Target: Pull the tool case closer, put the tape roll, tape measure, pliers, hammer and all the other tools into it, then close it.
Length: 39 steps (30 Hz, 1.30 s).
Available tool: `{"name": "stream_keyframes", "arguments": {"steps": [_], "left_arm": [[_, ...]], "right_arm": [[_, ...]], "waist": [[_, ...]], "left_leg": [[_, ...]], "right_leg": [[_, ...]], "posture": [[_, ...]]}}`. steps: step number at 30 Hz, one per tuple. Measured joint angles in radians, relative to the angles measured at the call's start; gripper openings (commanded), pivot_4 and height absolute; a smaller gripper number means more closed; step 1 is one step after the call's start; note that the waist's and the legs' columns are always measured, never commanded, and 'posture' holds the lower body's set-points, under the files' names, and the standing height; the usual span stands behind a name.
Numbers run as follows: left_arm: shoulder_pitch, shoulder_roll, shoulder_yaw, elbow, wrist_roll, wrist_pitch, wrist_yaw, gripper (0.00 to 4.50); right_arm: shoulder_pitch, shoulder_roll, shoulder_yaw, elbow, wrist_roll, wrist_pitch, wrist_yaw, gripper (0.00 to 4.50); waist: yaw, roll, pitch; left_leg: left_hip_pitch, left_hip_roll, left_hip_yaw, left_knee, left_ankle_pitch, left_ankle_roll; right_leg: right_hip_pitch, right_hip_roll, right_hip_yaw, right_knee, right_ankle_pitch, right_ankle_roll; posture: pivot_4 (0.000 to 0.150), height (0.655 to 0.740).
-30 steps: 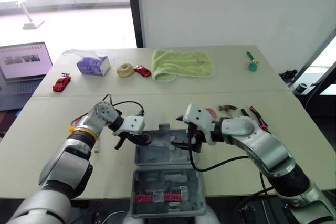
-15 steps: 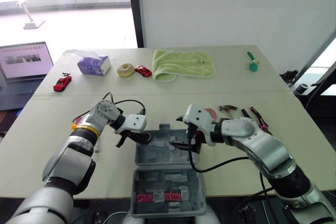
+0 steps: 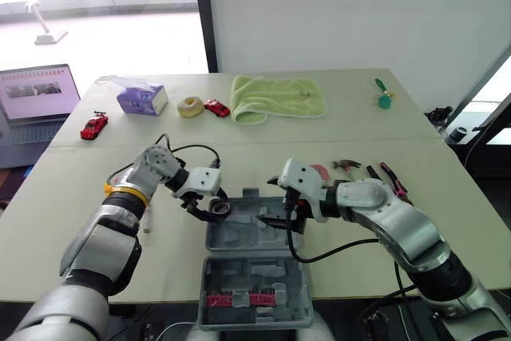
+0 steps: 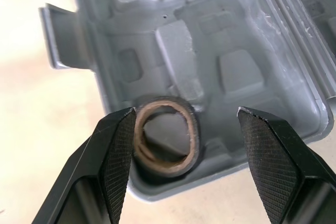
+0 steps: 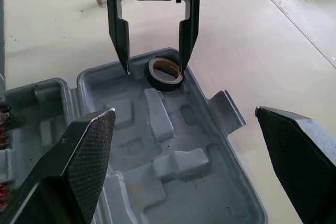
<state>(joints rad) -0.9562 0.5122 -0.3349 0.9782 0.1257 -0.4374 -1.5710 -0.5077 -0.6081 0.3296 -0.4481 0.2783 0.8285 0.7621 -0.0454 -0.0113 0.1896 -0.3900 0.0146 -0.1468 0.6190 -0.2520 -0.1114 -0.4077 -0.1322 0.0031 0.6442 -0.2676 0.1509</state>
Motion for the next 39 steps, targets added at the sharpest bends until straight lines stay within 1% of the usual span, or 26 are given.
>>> {"name": "stream_keyframes", "arguments": {"steps": [5, 6, 7, 8, 10, 17, 21, 25, 29, 35, 39], "left_arm": [[0.002, 0.009, 0.050, -0.016, -0.046, 0.080, 0.005, 3.18], [0.003, 0.008, 0.061, -0.016, -0.058, 0.102, 0.009, 2.80], [0.006, 0.006, 0.076, -0.016, -0.070, 0.120, 0.011, 2.68], [0.012, 0.003, 0.091, -0.016, -0.086, 0.144, 0.017, 2.46], [0.026, -0.006, 0.115, -0.017, -0.107, 0.172, 0.034, 1.56], [0.107, -0.011, 0.164, -0.057, -0.143, 0.230, 0.122, 1.56], [0.144, -0.006, 0.169, -0.092, -0.154, 0.225, 0.158, 1.56], [0.206, -0.027, 0.190, -0.105, -0.158, 0.202, 0.232, 1.56], [0.255, -0.035, 0.189, -0.137, -0.157, 0.167, 0.251, 1.56], [0.282, -0.040, 0.185, -0.154, -0.154, 0.143, 0.268, 1.56], [0.283, -0.034, 0.158, -0.150, -0.108, 0.068, 0.312, 1.56]], "right_arm": [[0.000, 0.000, 0.000, 0.000, 0.000, -0.006, 0.000, 4.50], [0.000, 0.000, 0.000, 0.000, -0.001, -0.006, 0.000, 4.50], [0.000, 0.000, 0.000, 0.000, 0.000, -0.007, 0.000, 4.50], [0.000, 0.000, 0.000, 0.000, 0.000, -0.007, 0.000, 4.50], [0.000, 0.000, 0.000, 0.000, 0.000, -0.008, 0.000, 4.50], [0.000, 0.000, 0.000, 0.000, 0.000, -0.007, 0.000, 4.50], [0.000, 0.000, 0.000, 0.000, 0.000, -0.008, 0.000, 4.50], [0.001, 0.000, 0.000, 0.000, -0.001, -0.008, -0.001, 4.50], [0.000, 0.001, 0.000, 0.000, 0.000, -0.008, -0.002, 4.50], [0.001, 0.001, 0.000, 0.000, 0.000, -0.007, -0.004, 4.50], [0.000, 0.001, 0.000, 0.000, 0.000, -0.007, -0.008, 4.50]], "waist": [[0.000, 0.000, 0.000], [0.000, 0.000, 0.000], [0.000, 0.000, 0.000], [0.000, 0.000, 0.000], [0.000, 0.000, 0.000], [0.000, 0.000, 0.000], [0.000, 0.000, 0.000], [0.001, 0.000, 0.000], [0.001, 0.000, 0.000], [0.001, 0.000, 0.000], [0.002, 0.000, 0.000]], "left_leg": [[0.000, 0.000, 0.000, 0.000, 0.000, 0.000], [0.000, 0.000, 0.000, 0.000, 0.000, 0.000], [0.000, 0.000, 0.000, 0.000, 0.000, 0.000], [0.000, 0.000, 0.000, 0.000, 0.000, 0.000], [0.000, 0.000, 0.000, 0.000, 0.000, 0.000], [0.000, 0.000, 0.000, 0.000, 0.000, 0.000], [0.000, 0.000, 0.000, 0.001, 0.000, 0.000], [0.000, 0.000, 0.000, 0.002, 0.000, 0.000], [0.000, 0.000, 0.000, 0.002, 0.000, 0.000], [0.000, 0.000, 0.000, 0.002, 0.000, 0.000], [0.000, 0.000, 0.000, 0.002, 0.000, 0.000]], "right_leg": [[0.000, 0.000, 0.000, 0.000, 0.000, 0.000], [0.000, 0.000, 0.000, 0.000, 0.000, 0.000], [0.000, 0.000, 0.000, 0.000, 0.000, 0.000], [0.000, 0.000, 0.000, 0.000, 0.000, 0.000], [0.000, 0.000, 0.000, 0.000, 0.000, 0.000], [0.000, 0.000, 0.000, 0.001, 0.000, 0.000], [0.000, 0.000, 0.000, 0.001, 0.000, 0.000], [0.000, 0.000, 0.000, 0.001, 0.000, 0.000], [0.000, 0.000, 0.000, 0.001, 0.000, 0.000], [0.000, 0.000, 0.000, 0.001, 0.000, 0.000], [0.000, 0.000, 0.000, 0.001, 0.000, 0.000]], "posture": [[0.150, 0.7400], [0.150, 0.7400], [0.150, 0.7400], [0.150, 0.7400], [0.150, 0.7400], [0.150, 0.7400], [0.150, 0.7400], [0.150, 0.7400], [0.150, 0.7400], [0.150, 0.7400], [0.150, 0.7400]]}}
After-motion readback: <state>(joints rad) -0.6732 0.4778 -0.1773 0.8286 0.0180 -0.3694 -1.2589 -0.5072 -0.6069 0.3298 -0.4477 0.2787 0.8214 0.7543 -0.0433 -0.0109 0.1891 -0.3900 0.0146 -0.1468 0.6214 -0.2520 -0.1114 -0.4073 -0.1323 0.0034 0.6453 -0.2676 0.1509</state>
